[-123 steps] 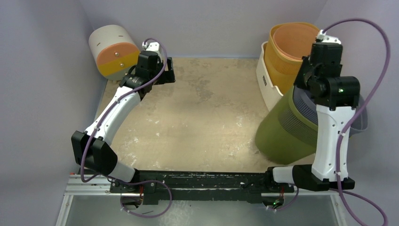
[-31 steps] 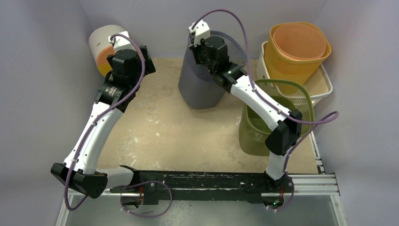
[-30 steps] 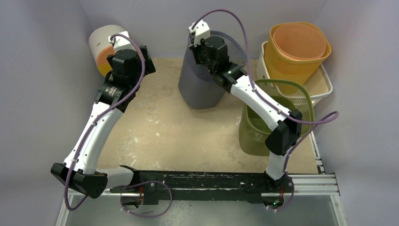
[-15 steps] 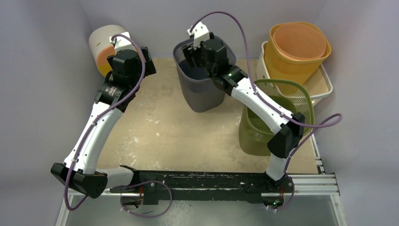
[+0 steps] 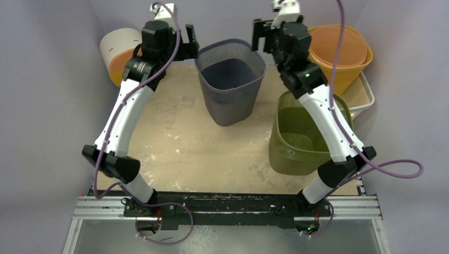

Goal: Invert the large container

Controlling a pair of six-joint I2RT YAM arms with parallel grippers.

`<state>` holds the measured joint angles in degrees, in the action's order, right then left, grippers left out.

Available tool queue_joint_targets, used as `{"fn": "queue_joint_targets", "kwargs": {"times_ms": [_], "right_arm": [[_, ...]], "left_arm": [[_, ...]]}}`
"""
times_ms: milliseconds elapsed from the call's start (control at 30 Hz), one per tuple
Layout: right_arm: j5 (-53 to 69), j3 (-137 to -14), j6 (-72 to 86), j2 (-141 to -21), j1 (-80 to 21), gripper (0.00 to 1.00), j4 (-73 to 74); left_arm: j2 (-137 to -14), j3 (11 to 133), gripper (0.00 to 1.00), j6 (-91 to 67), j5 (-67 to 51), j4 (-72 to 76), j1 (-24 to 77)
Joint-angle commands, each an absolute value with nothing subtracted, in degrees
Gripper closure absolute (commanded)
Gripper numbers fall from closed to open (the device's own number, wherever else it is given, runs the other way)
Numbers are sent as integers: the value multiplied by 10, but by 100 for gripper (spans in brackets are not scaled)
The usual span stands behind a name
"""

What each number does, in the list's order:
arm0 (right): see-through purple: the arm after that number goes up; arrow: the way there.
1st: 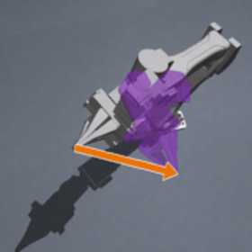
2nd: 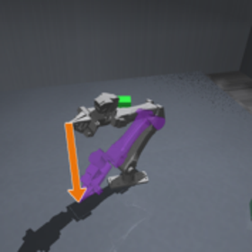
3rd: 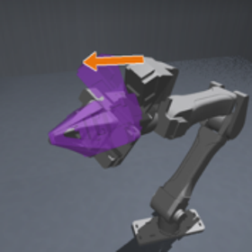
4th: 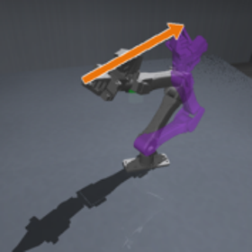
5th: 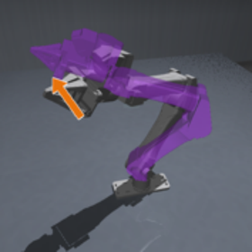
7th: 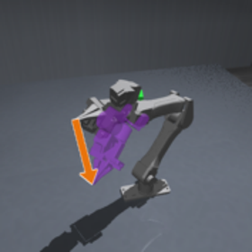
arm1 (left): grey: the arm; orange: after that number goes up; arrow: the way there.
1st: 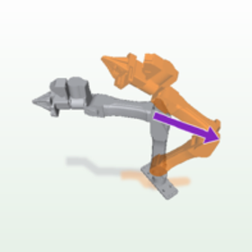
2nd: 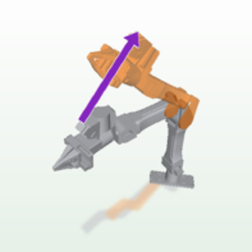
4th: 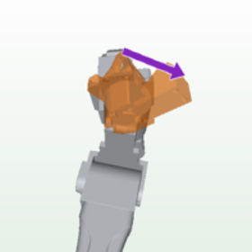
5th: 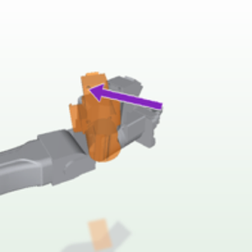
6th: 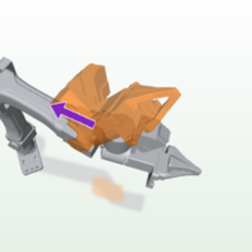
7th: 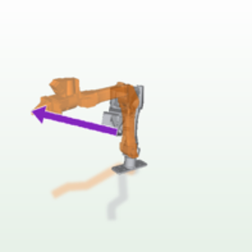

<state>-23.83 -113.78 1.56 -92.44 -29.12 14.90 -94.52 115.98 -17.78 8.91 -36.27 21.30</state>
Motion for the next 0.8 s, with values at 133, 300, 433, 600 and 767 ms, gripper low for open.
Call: {"fn": "queue_joint_targets", "kwargs": {"times_ms": [133,300,433,600,767], "right_arm": [[-286,-1122,101,-890,-204,0,252],[-282,-1061,111,-843,-177,0,244],[-288,-1034,112,-822,-160,0,248],[-272,-1010,111,-792,-101,0,251],[-246,-987,115,-778,-75,0,248]], "left_arm": [[-1085,1343,10,-157,-35,-359,324],[-1144,1390,11,-136,-42,-346,401],[-1164,1385,12,-148,-47,-320,413],[-1186,1364,13,-137,-20,-321,422],[-1194,1354,13,-124,37,-309,424]]}}
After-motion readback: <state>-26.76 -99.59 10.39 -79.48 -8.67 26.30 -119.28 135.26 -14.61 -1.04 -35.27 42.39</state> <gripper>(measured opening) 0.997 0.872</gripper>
